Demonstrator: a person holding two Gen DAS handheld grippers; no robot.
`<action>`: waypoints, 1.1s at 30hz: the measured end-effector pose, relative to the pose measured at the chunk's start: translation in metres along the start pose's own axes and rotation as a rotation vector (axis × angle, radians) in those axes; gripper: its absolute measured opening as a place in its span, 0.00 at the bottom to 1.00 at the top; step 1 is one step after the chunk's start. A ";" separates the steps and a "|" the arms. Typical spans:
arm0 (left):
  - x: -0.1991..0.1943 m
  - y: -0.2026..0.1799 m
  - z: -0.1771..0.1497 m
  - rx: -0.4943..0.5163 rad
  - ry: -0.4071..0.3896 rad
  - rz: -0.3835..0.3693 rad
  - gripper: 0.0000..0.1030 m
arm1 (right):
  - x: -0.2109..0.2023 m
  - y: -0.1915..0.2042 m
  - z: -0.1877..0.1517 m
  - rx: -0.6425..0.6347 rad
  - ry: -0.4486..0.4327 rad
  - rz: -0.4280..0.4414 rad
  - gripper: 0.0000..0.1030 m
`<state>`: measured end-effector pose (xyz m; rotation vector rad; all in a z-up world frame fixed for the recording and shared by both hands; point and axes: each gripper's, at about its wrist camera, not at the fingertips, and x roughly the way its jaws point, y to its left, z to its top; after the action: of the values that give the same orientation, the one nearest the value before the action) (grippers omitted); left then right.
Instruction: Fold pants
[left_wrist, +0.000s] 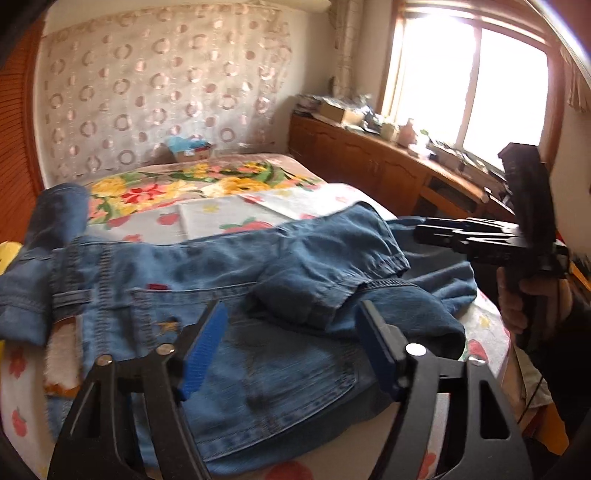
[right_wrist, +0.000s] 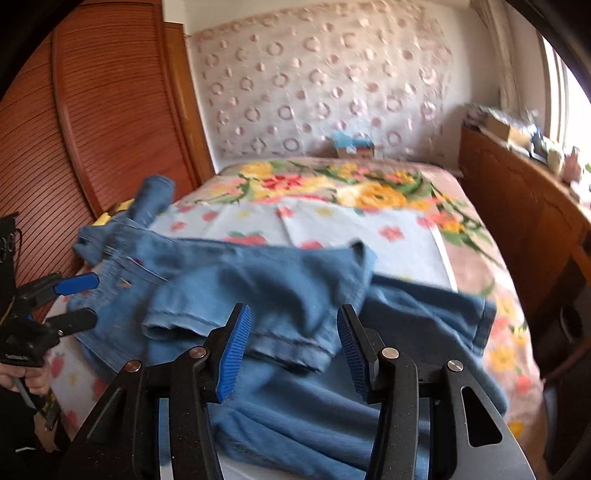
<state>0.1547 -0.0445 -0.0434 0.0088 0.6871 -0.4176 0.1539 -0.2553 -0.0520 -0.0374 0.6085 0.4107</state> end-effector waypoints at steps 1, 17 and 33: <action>0.005 -0.004 0.001 0.015 0.011 0.001 0.62 | 0.006 -0.003 -0.002 0.015 0.009 0.000 0.49; 0.048 -0.023 0.003 0.119 0.098 0.055 0.11 | 0.038 -0.013 0.016 0.095 0.123 0.081 0.19; -0.099 0.019 0.005 0.066 -0.112 0.094 0.09 | -0.010 0.102 0.121 -0.116 -0.078 0.246 0.16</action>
<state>0.0963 0.0094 0.0192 0.0793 0.5602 -0.3479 0.1739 -0.1463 0.0621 -0.0578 0.5132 0.6826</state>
